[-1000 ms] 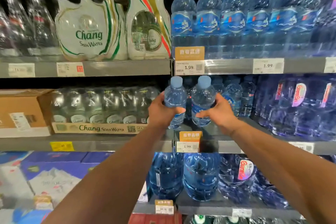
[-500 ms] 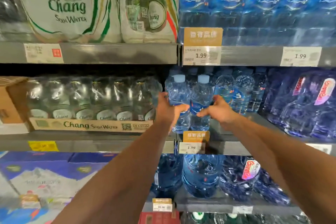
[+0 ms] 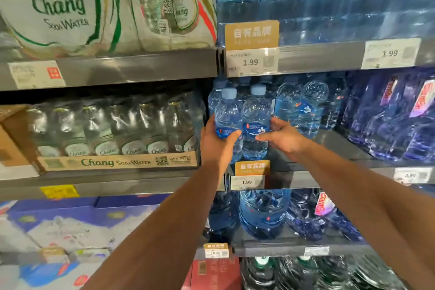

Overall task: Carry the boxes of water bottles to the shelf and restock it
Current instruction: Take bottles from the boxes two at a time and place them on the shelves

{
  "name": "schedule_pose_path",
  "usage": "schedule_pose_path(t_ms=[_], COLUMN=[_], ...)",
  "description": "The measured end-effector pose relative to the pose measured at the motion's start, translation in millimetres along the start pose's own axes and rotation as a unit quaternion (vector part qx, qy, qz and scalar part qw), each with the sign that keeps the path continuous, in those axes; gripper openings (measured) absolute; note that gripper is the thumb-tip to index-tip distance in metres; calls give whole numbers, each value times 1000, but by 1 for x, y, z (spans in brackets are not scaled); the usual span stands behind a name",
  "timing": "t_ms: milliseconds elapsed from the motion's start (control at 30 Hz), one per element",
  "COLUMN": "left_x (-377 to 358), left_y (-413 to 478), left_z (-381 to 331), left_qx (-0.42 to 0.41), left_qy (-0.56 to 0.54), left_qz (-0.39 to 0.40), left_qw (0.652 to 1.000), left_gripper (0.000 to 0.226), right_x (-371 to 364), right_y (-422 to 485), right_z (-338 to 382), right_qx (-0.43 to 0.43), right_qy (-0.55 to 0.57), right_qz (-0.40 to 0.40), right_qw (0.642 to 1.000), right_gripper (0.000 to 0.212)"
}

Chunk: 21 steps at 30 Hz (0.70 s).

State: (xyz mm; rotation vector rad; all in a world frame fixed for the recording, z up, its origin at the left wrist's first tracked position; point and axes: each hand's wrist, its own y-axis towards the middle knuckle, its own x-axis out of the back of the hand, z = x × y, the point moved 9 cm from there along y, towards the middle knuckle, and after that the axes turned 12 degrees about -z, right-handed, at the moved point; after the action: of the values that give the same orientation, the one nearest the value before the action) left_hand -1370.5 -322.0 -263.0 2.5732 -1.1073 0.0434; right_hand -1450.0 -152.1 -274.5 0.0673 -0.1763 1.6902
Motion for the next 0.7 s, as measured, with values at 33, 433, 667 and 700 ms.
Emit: schedule_pose_path(t_ms=[33, 433, 667, 700], left_x=[-1, 19, 23, 24], left_y=[-3, -107, -161, -166], left_z=[-1, -53, -71, -70], left_qx=[-2, -11, -19, -16], left_qy=[20, 521, 581, 585], left_qz=[-2, 90, 131, 139], left_qw=[1000, 849, 803, 799], left_gripper=[56, 37, 36, 36], right_x=[1, 26, 33, 34], right_y=[-4, -97, -145, -152], right_z=[1, 25, 18, 18], right_qx=[7, 180, 203, 198], right_qy=[-46, -519, -556, -558], right_qz=[-9, 91, 137, 142], right_qw=[999, 831, 794, 793], right_gripper=[62, 35, 27, 23])
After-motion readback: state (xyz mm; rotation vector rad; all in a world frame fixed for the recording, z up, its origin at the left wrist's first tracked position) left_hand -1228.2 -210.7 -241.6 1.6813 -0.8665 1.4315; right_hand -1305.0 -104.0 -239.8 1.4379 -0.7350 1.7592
